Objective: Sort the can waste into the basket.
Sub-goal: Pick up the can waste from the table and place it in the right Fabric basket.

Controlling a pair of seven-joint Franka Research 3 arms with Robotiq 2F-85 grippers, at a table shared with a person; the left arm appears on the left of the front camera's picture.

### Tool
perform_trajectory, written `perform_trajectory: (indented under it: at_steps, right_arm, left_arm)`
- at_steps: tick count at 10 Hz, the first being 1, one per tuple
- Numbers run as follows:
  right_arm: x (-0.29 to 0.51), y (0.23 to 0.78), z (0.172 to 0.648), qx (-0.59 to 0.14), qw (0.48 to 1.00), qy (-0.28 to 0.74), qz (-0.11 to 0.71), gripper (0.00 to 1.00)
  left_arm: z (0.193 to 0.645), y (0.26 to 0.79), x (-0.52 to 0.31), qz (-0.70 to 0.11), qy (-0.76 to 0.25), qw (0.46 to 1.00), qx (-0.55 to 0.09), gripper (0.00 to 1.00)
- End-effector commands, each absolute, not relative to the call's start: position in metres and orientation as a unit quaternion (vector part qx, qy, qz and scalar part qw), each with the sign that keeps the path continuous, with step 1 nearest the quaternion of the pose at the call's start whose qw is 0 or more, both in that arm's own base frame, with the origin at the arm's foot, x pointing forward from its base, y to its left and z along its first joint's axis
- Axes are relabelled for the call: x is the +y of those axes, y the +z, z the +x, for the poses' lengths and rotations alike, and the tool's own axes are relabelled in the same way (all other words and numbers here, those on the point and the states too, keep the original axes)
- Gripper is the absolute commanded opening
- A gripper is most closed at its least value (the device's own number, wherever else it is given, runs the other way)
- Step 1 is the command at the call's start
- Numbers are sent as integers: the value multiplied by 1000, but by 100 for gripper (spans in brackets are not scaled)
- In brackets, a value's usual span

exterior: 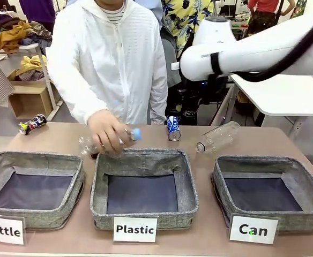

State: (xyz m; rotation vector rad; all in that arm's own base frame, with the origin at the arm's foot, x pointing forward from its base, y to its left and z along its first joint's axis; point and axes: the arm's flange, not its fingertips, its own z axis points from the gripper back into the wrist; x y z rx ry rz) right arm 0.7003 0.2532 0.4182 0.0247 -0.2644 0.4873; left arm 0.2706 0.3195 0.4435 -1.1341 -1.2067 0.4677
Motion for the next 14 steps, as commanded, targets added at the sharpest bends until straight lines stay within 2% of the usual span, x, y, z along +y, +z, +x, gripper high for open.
perform_trajectory:
  at_steps: [1, 4, 6, 10, 11, 12, 13, 14]
  right_arm:
    - [285, 406, 760, -116, 970, 215, 17, 100]
    - [303, 347, 797, -80, 982, 170, 22, 100]
    - [308, 311, 802, -45, 987, 153, -4, 100]
    - [310, 288, 801, -15, 988, 155, -19, 100]
    - [309, 288, 800, -14, 987, 160, -29, 53]
    - [310, 288, 801, -11, 986, 164, -28, 40]
    - [309, 288, 801, -11, 986, 166, -22, 0]
    - [310, 288, 801, -12, 986, 166, -23, 0]
  left_arm:
    - [286, 427, 296, -505, 200, 667, -510, 100]
    - [286, 427, 296, -505, 200, 667, -510, 100]
    - [286, 427, 296, -505, 200, 667, -510, 100]
    - [286, 427, 296, -505, 200, 667, -510, 100]
    - [286, 427, 296, -505, 200, 667, -510, 100]
    - [286, 427, 296, -505, 200, 667, -510, 100]
    - [286, 427, 296, -505, 200, 667, -510, 100]
    - [286, 427, 296, -505, 200, 667, -510, 100]
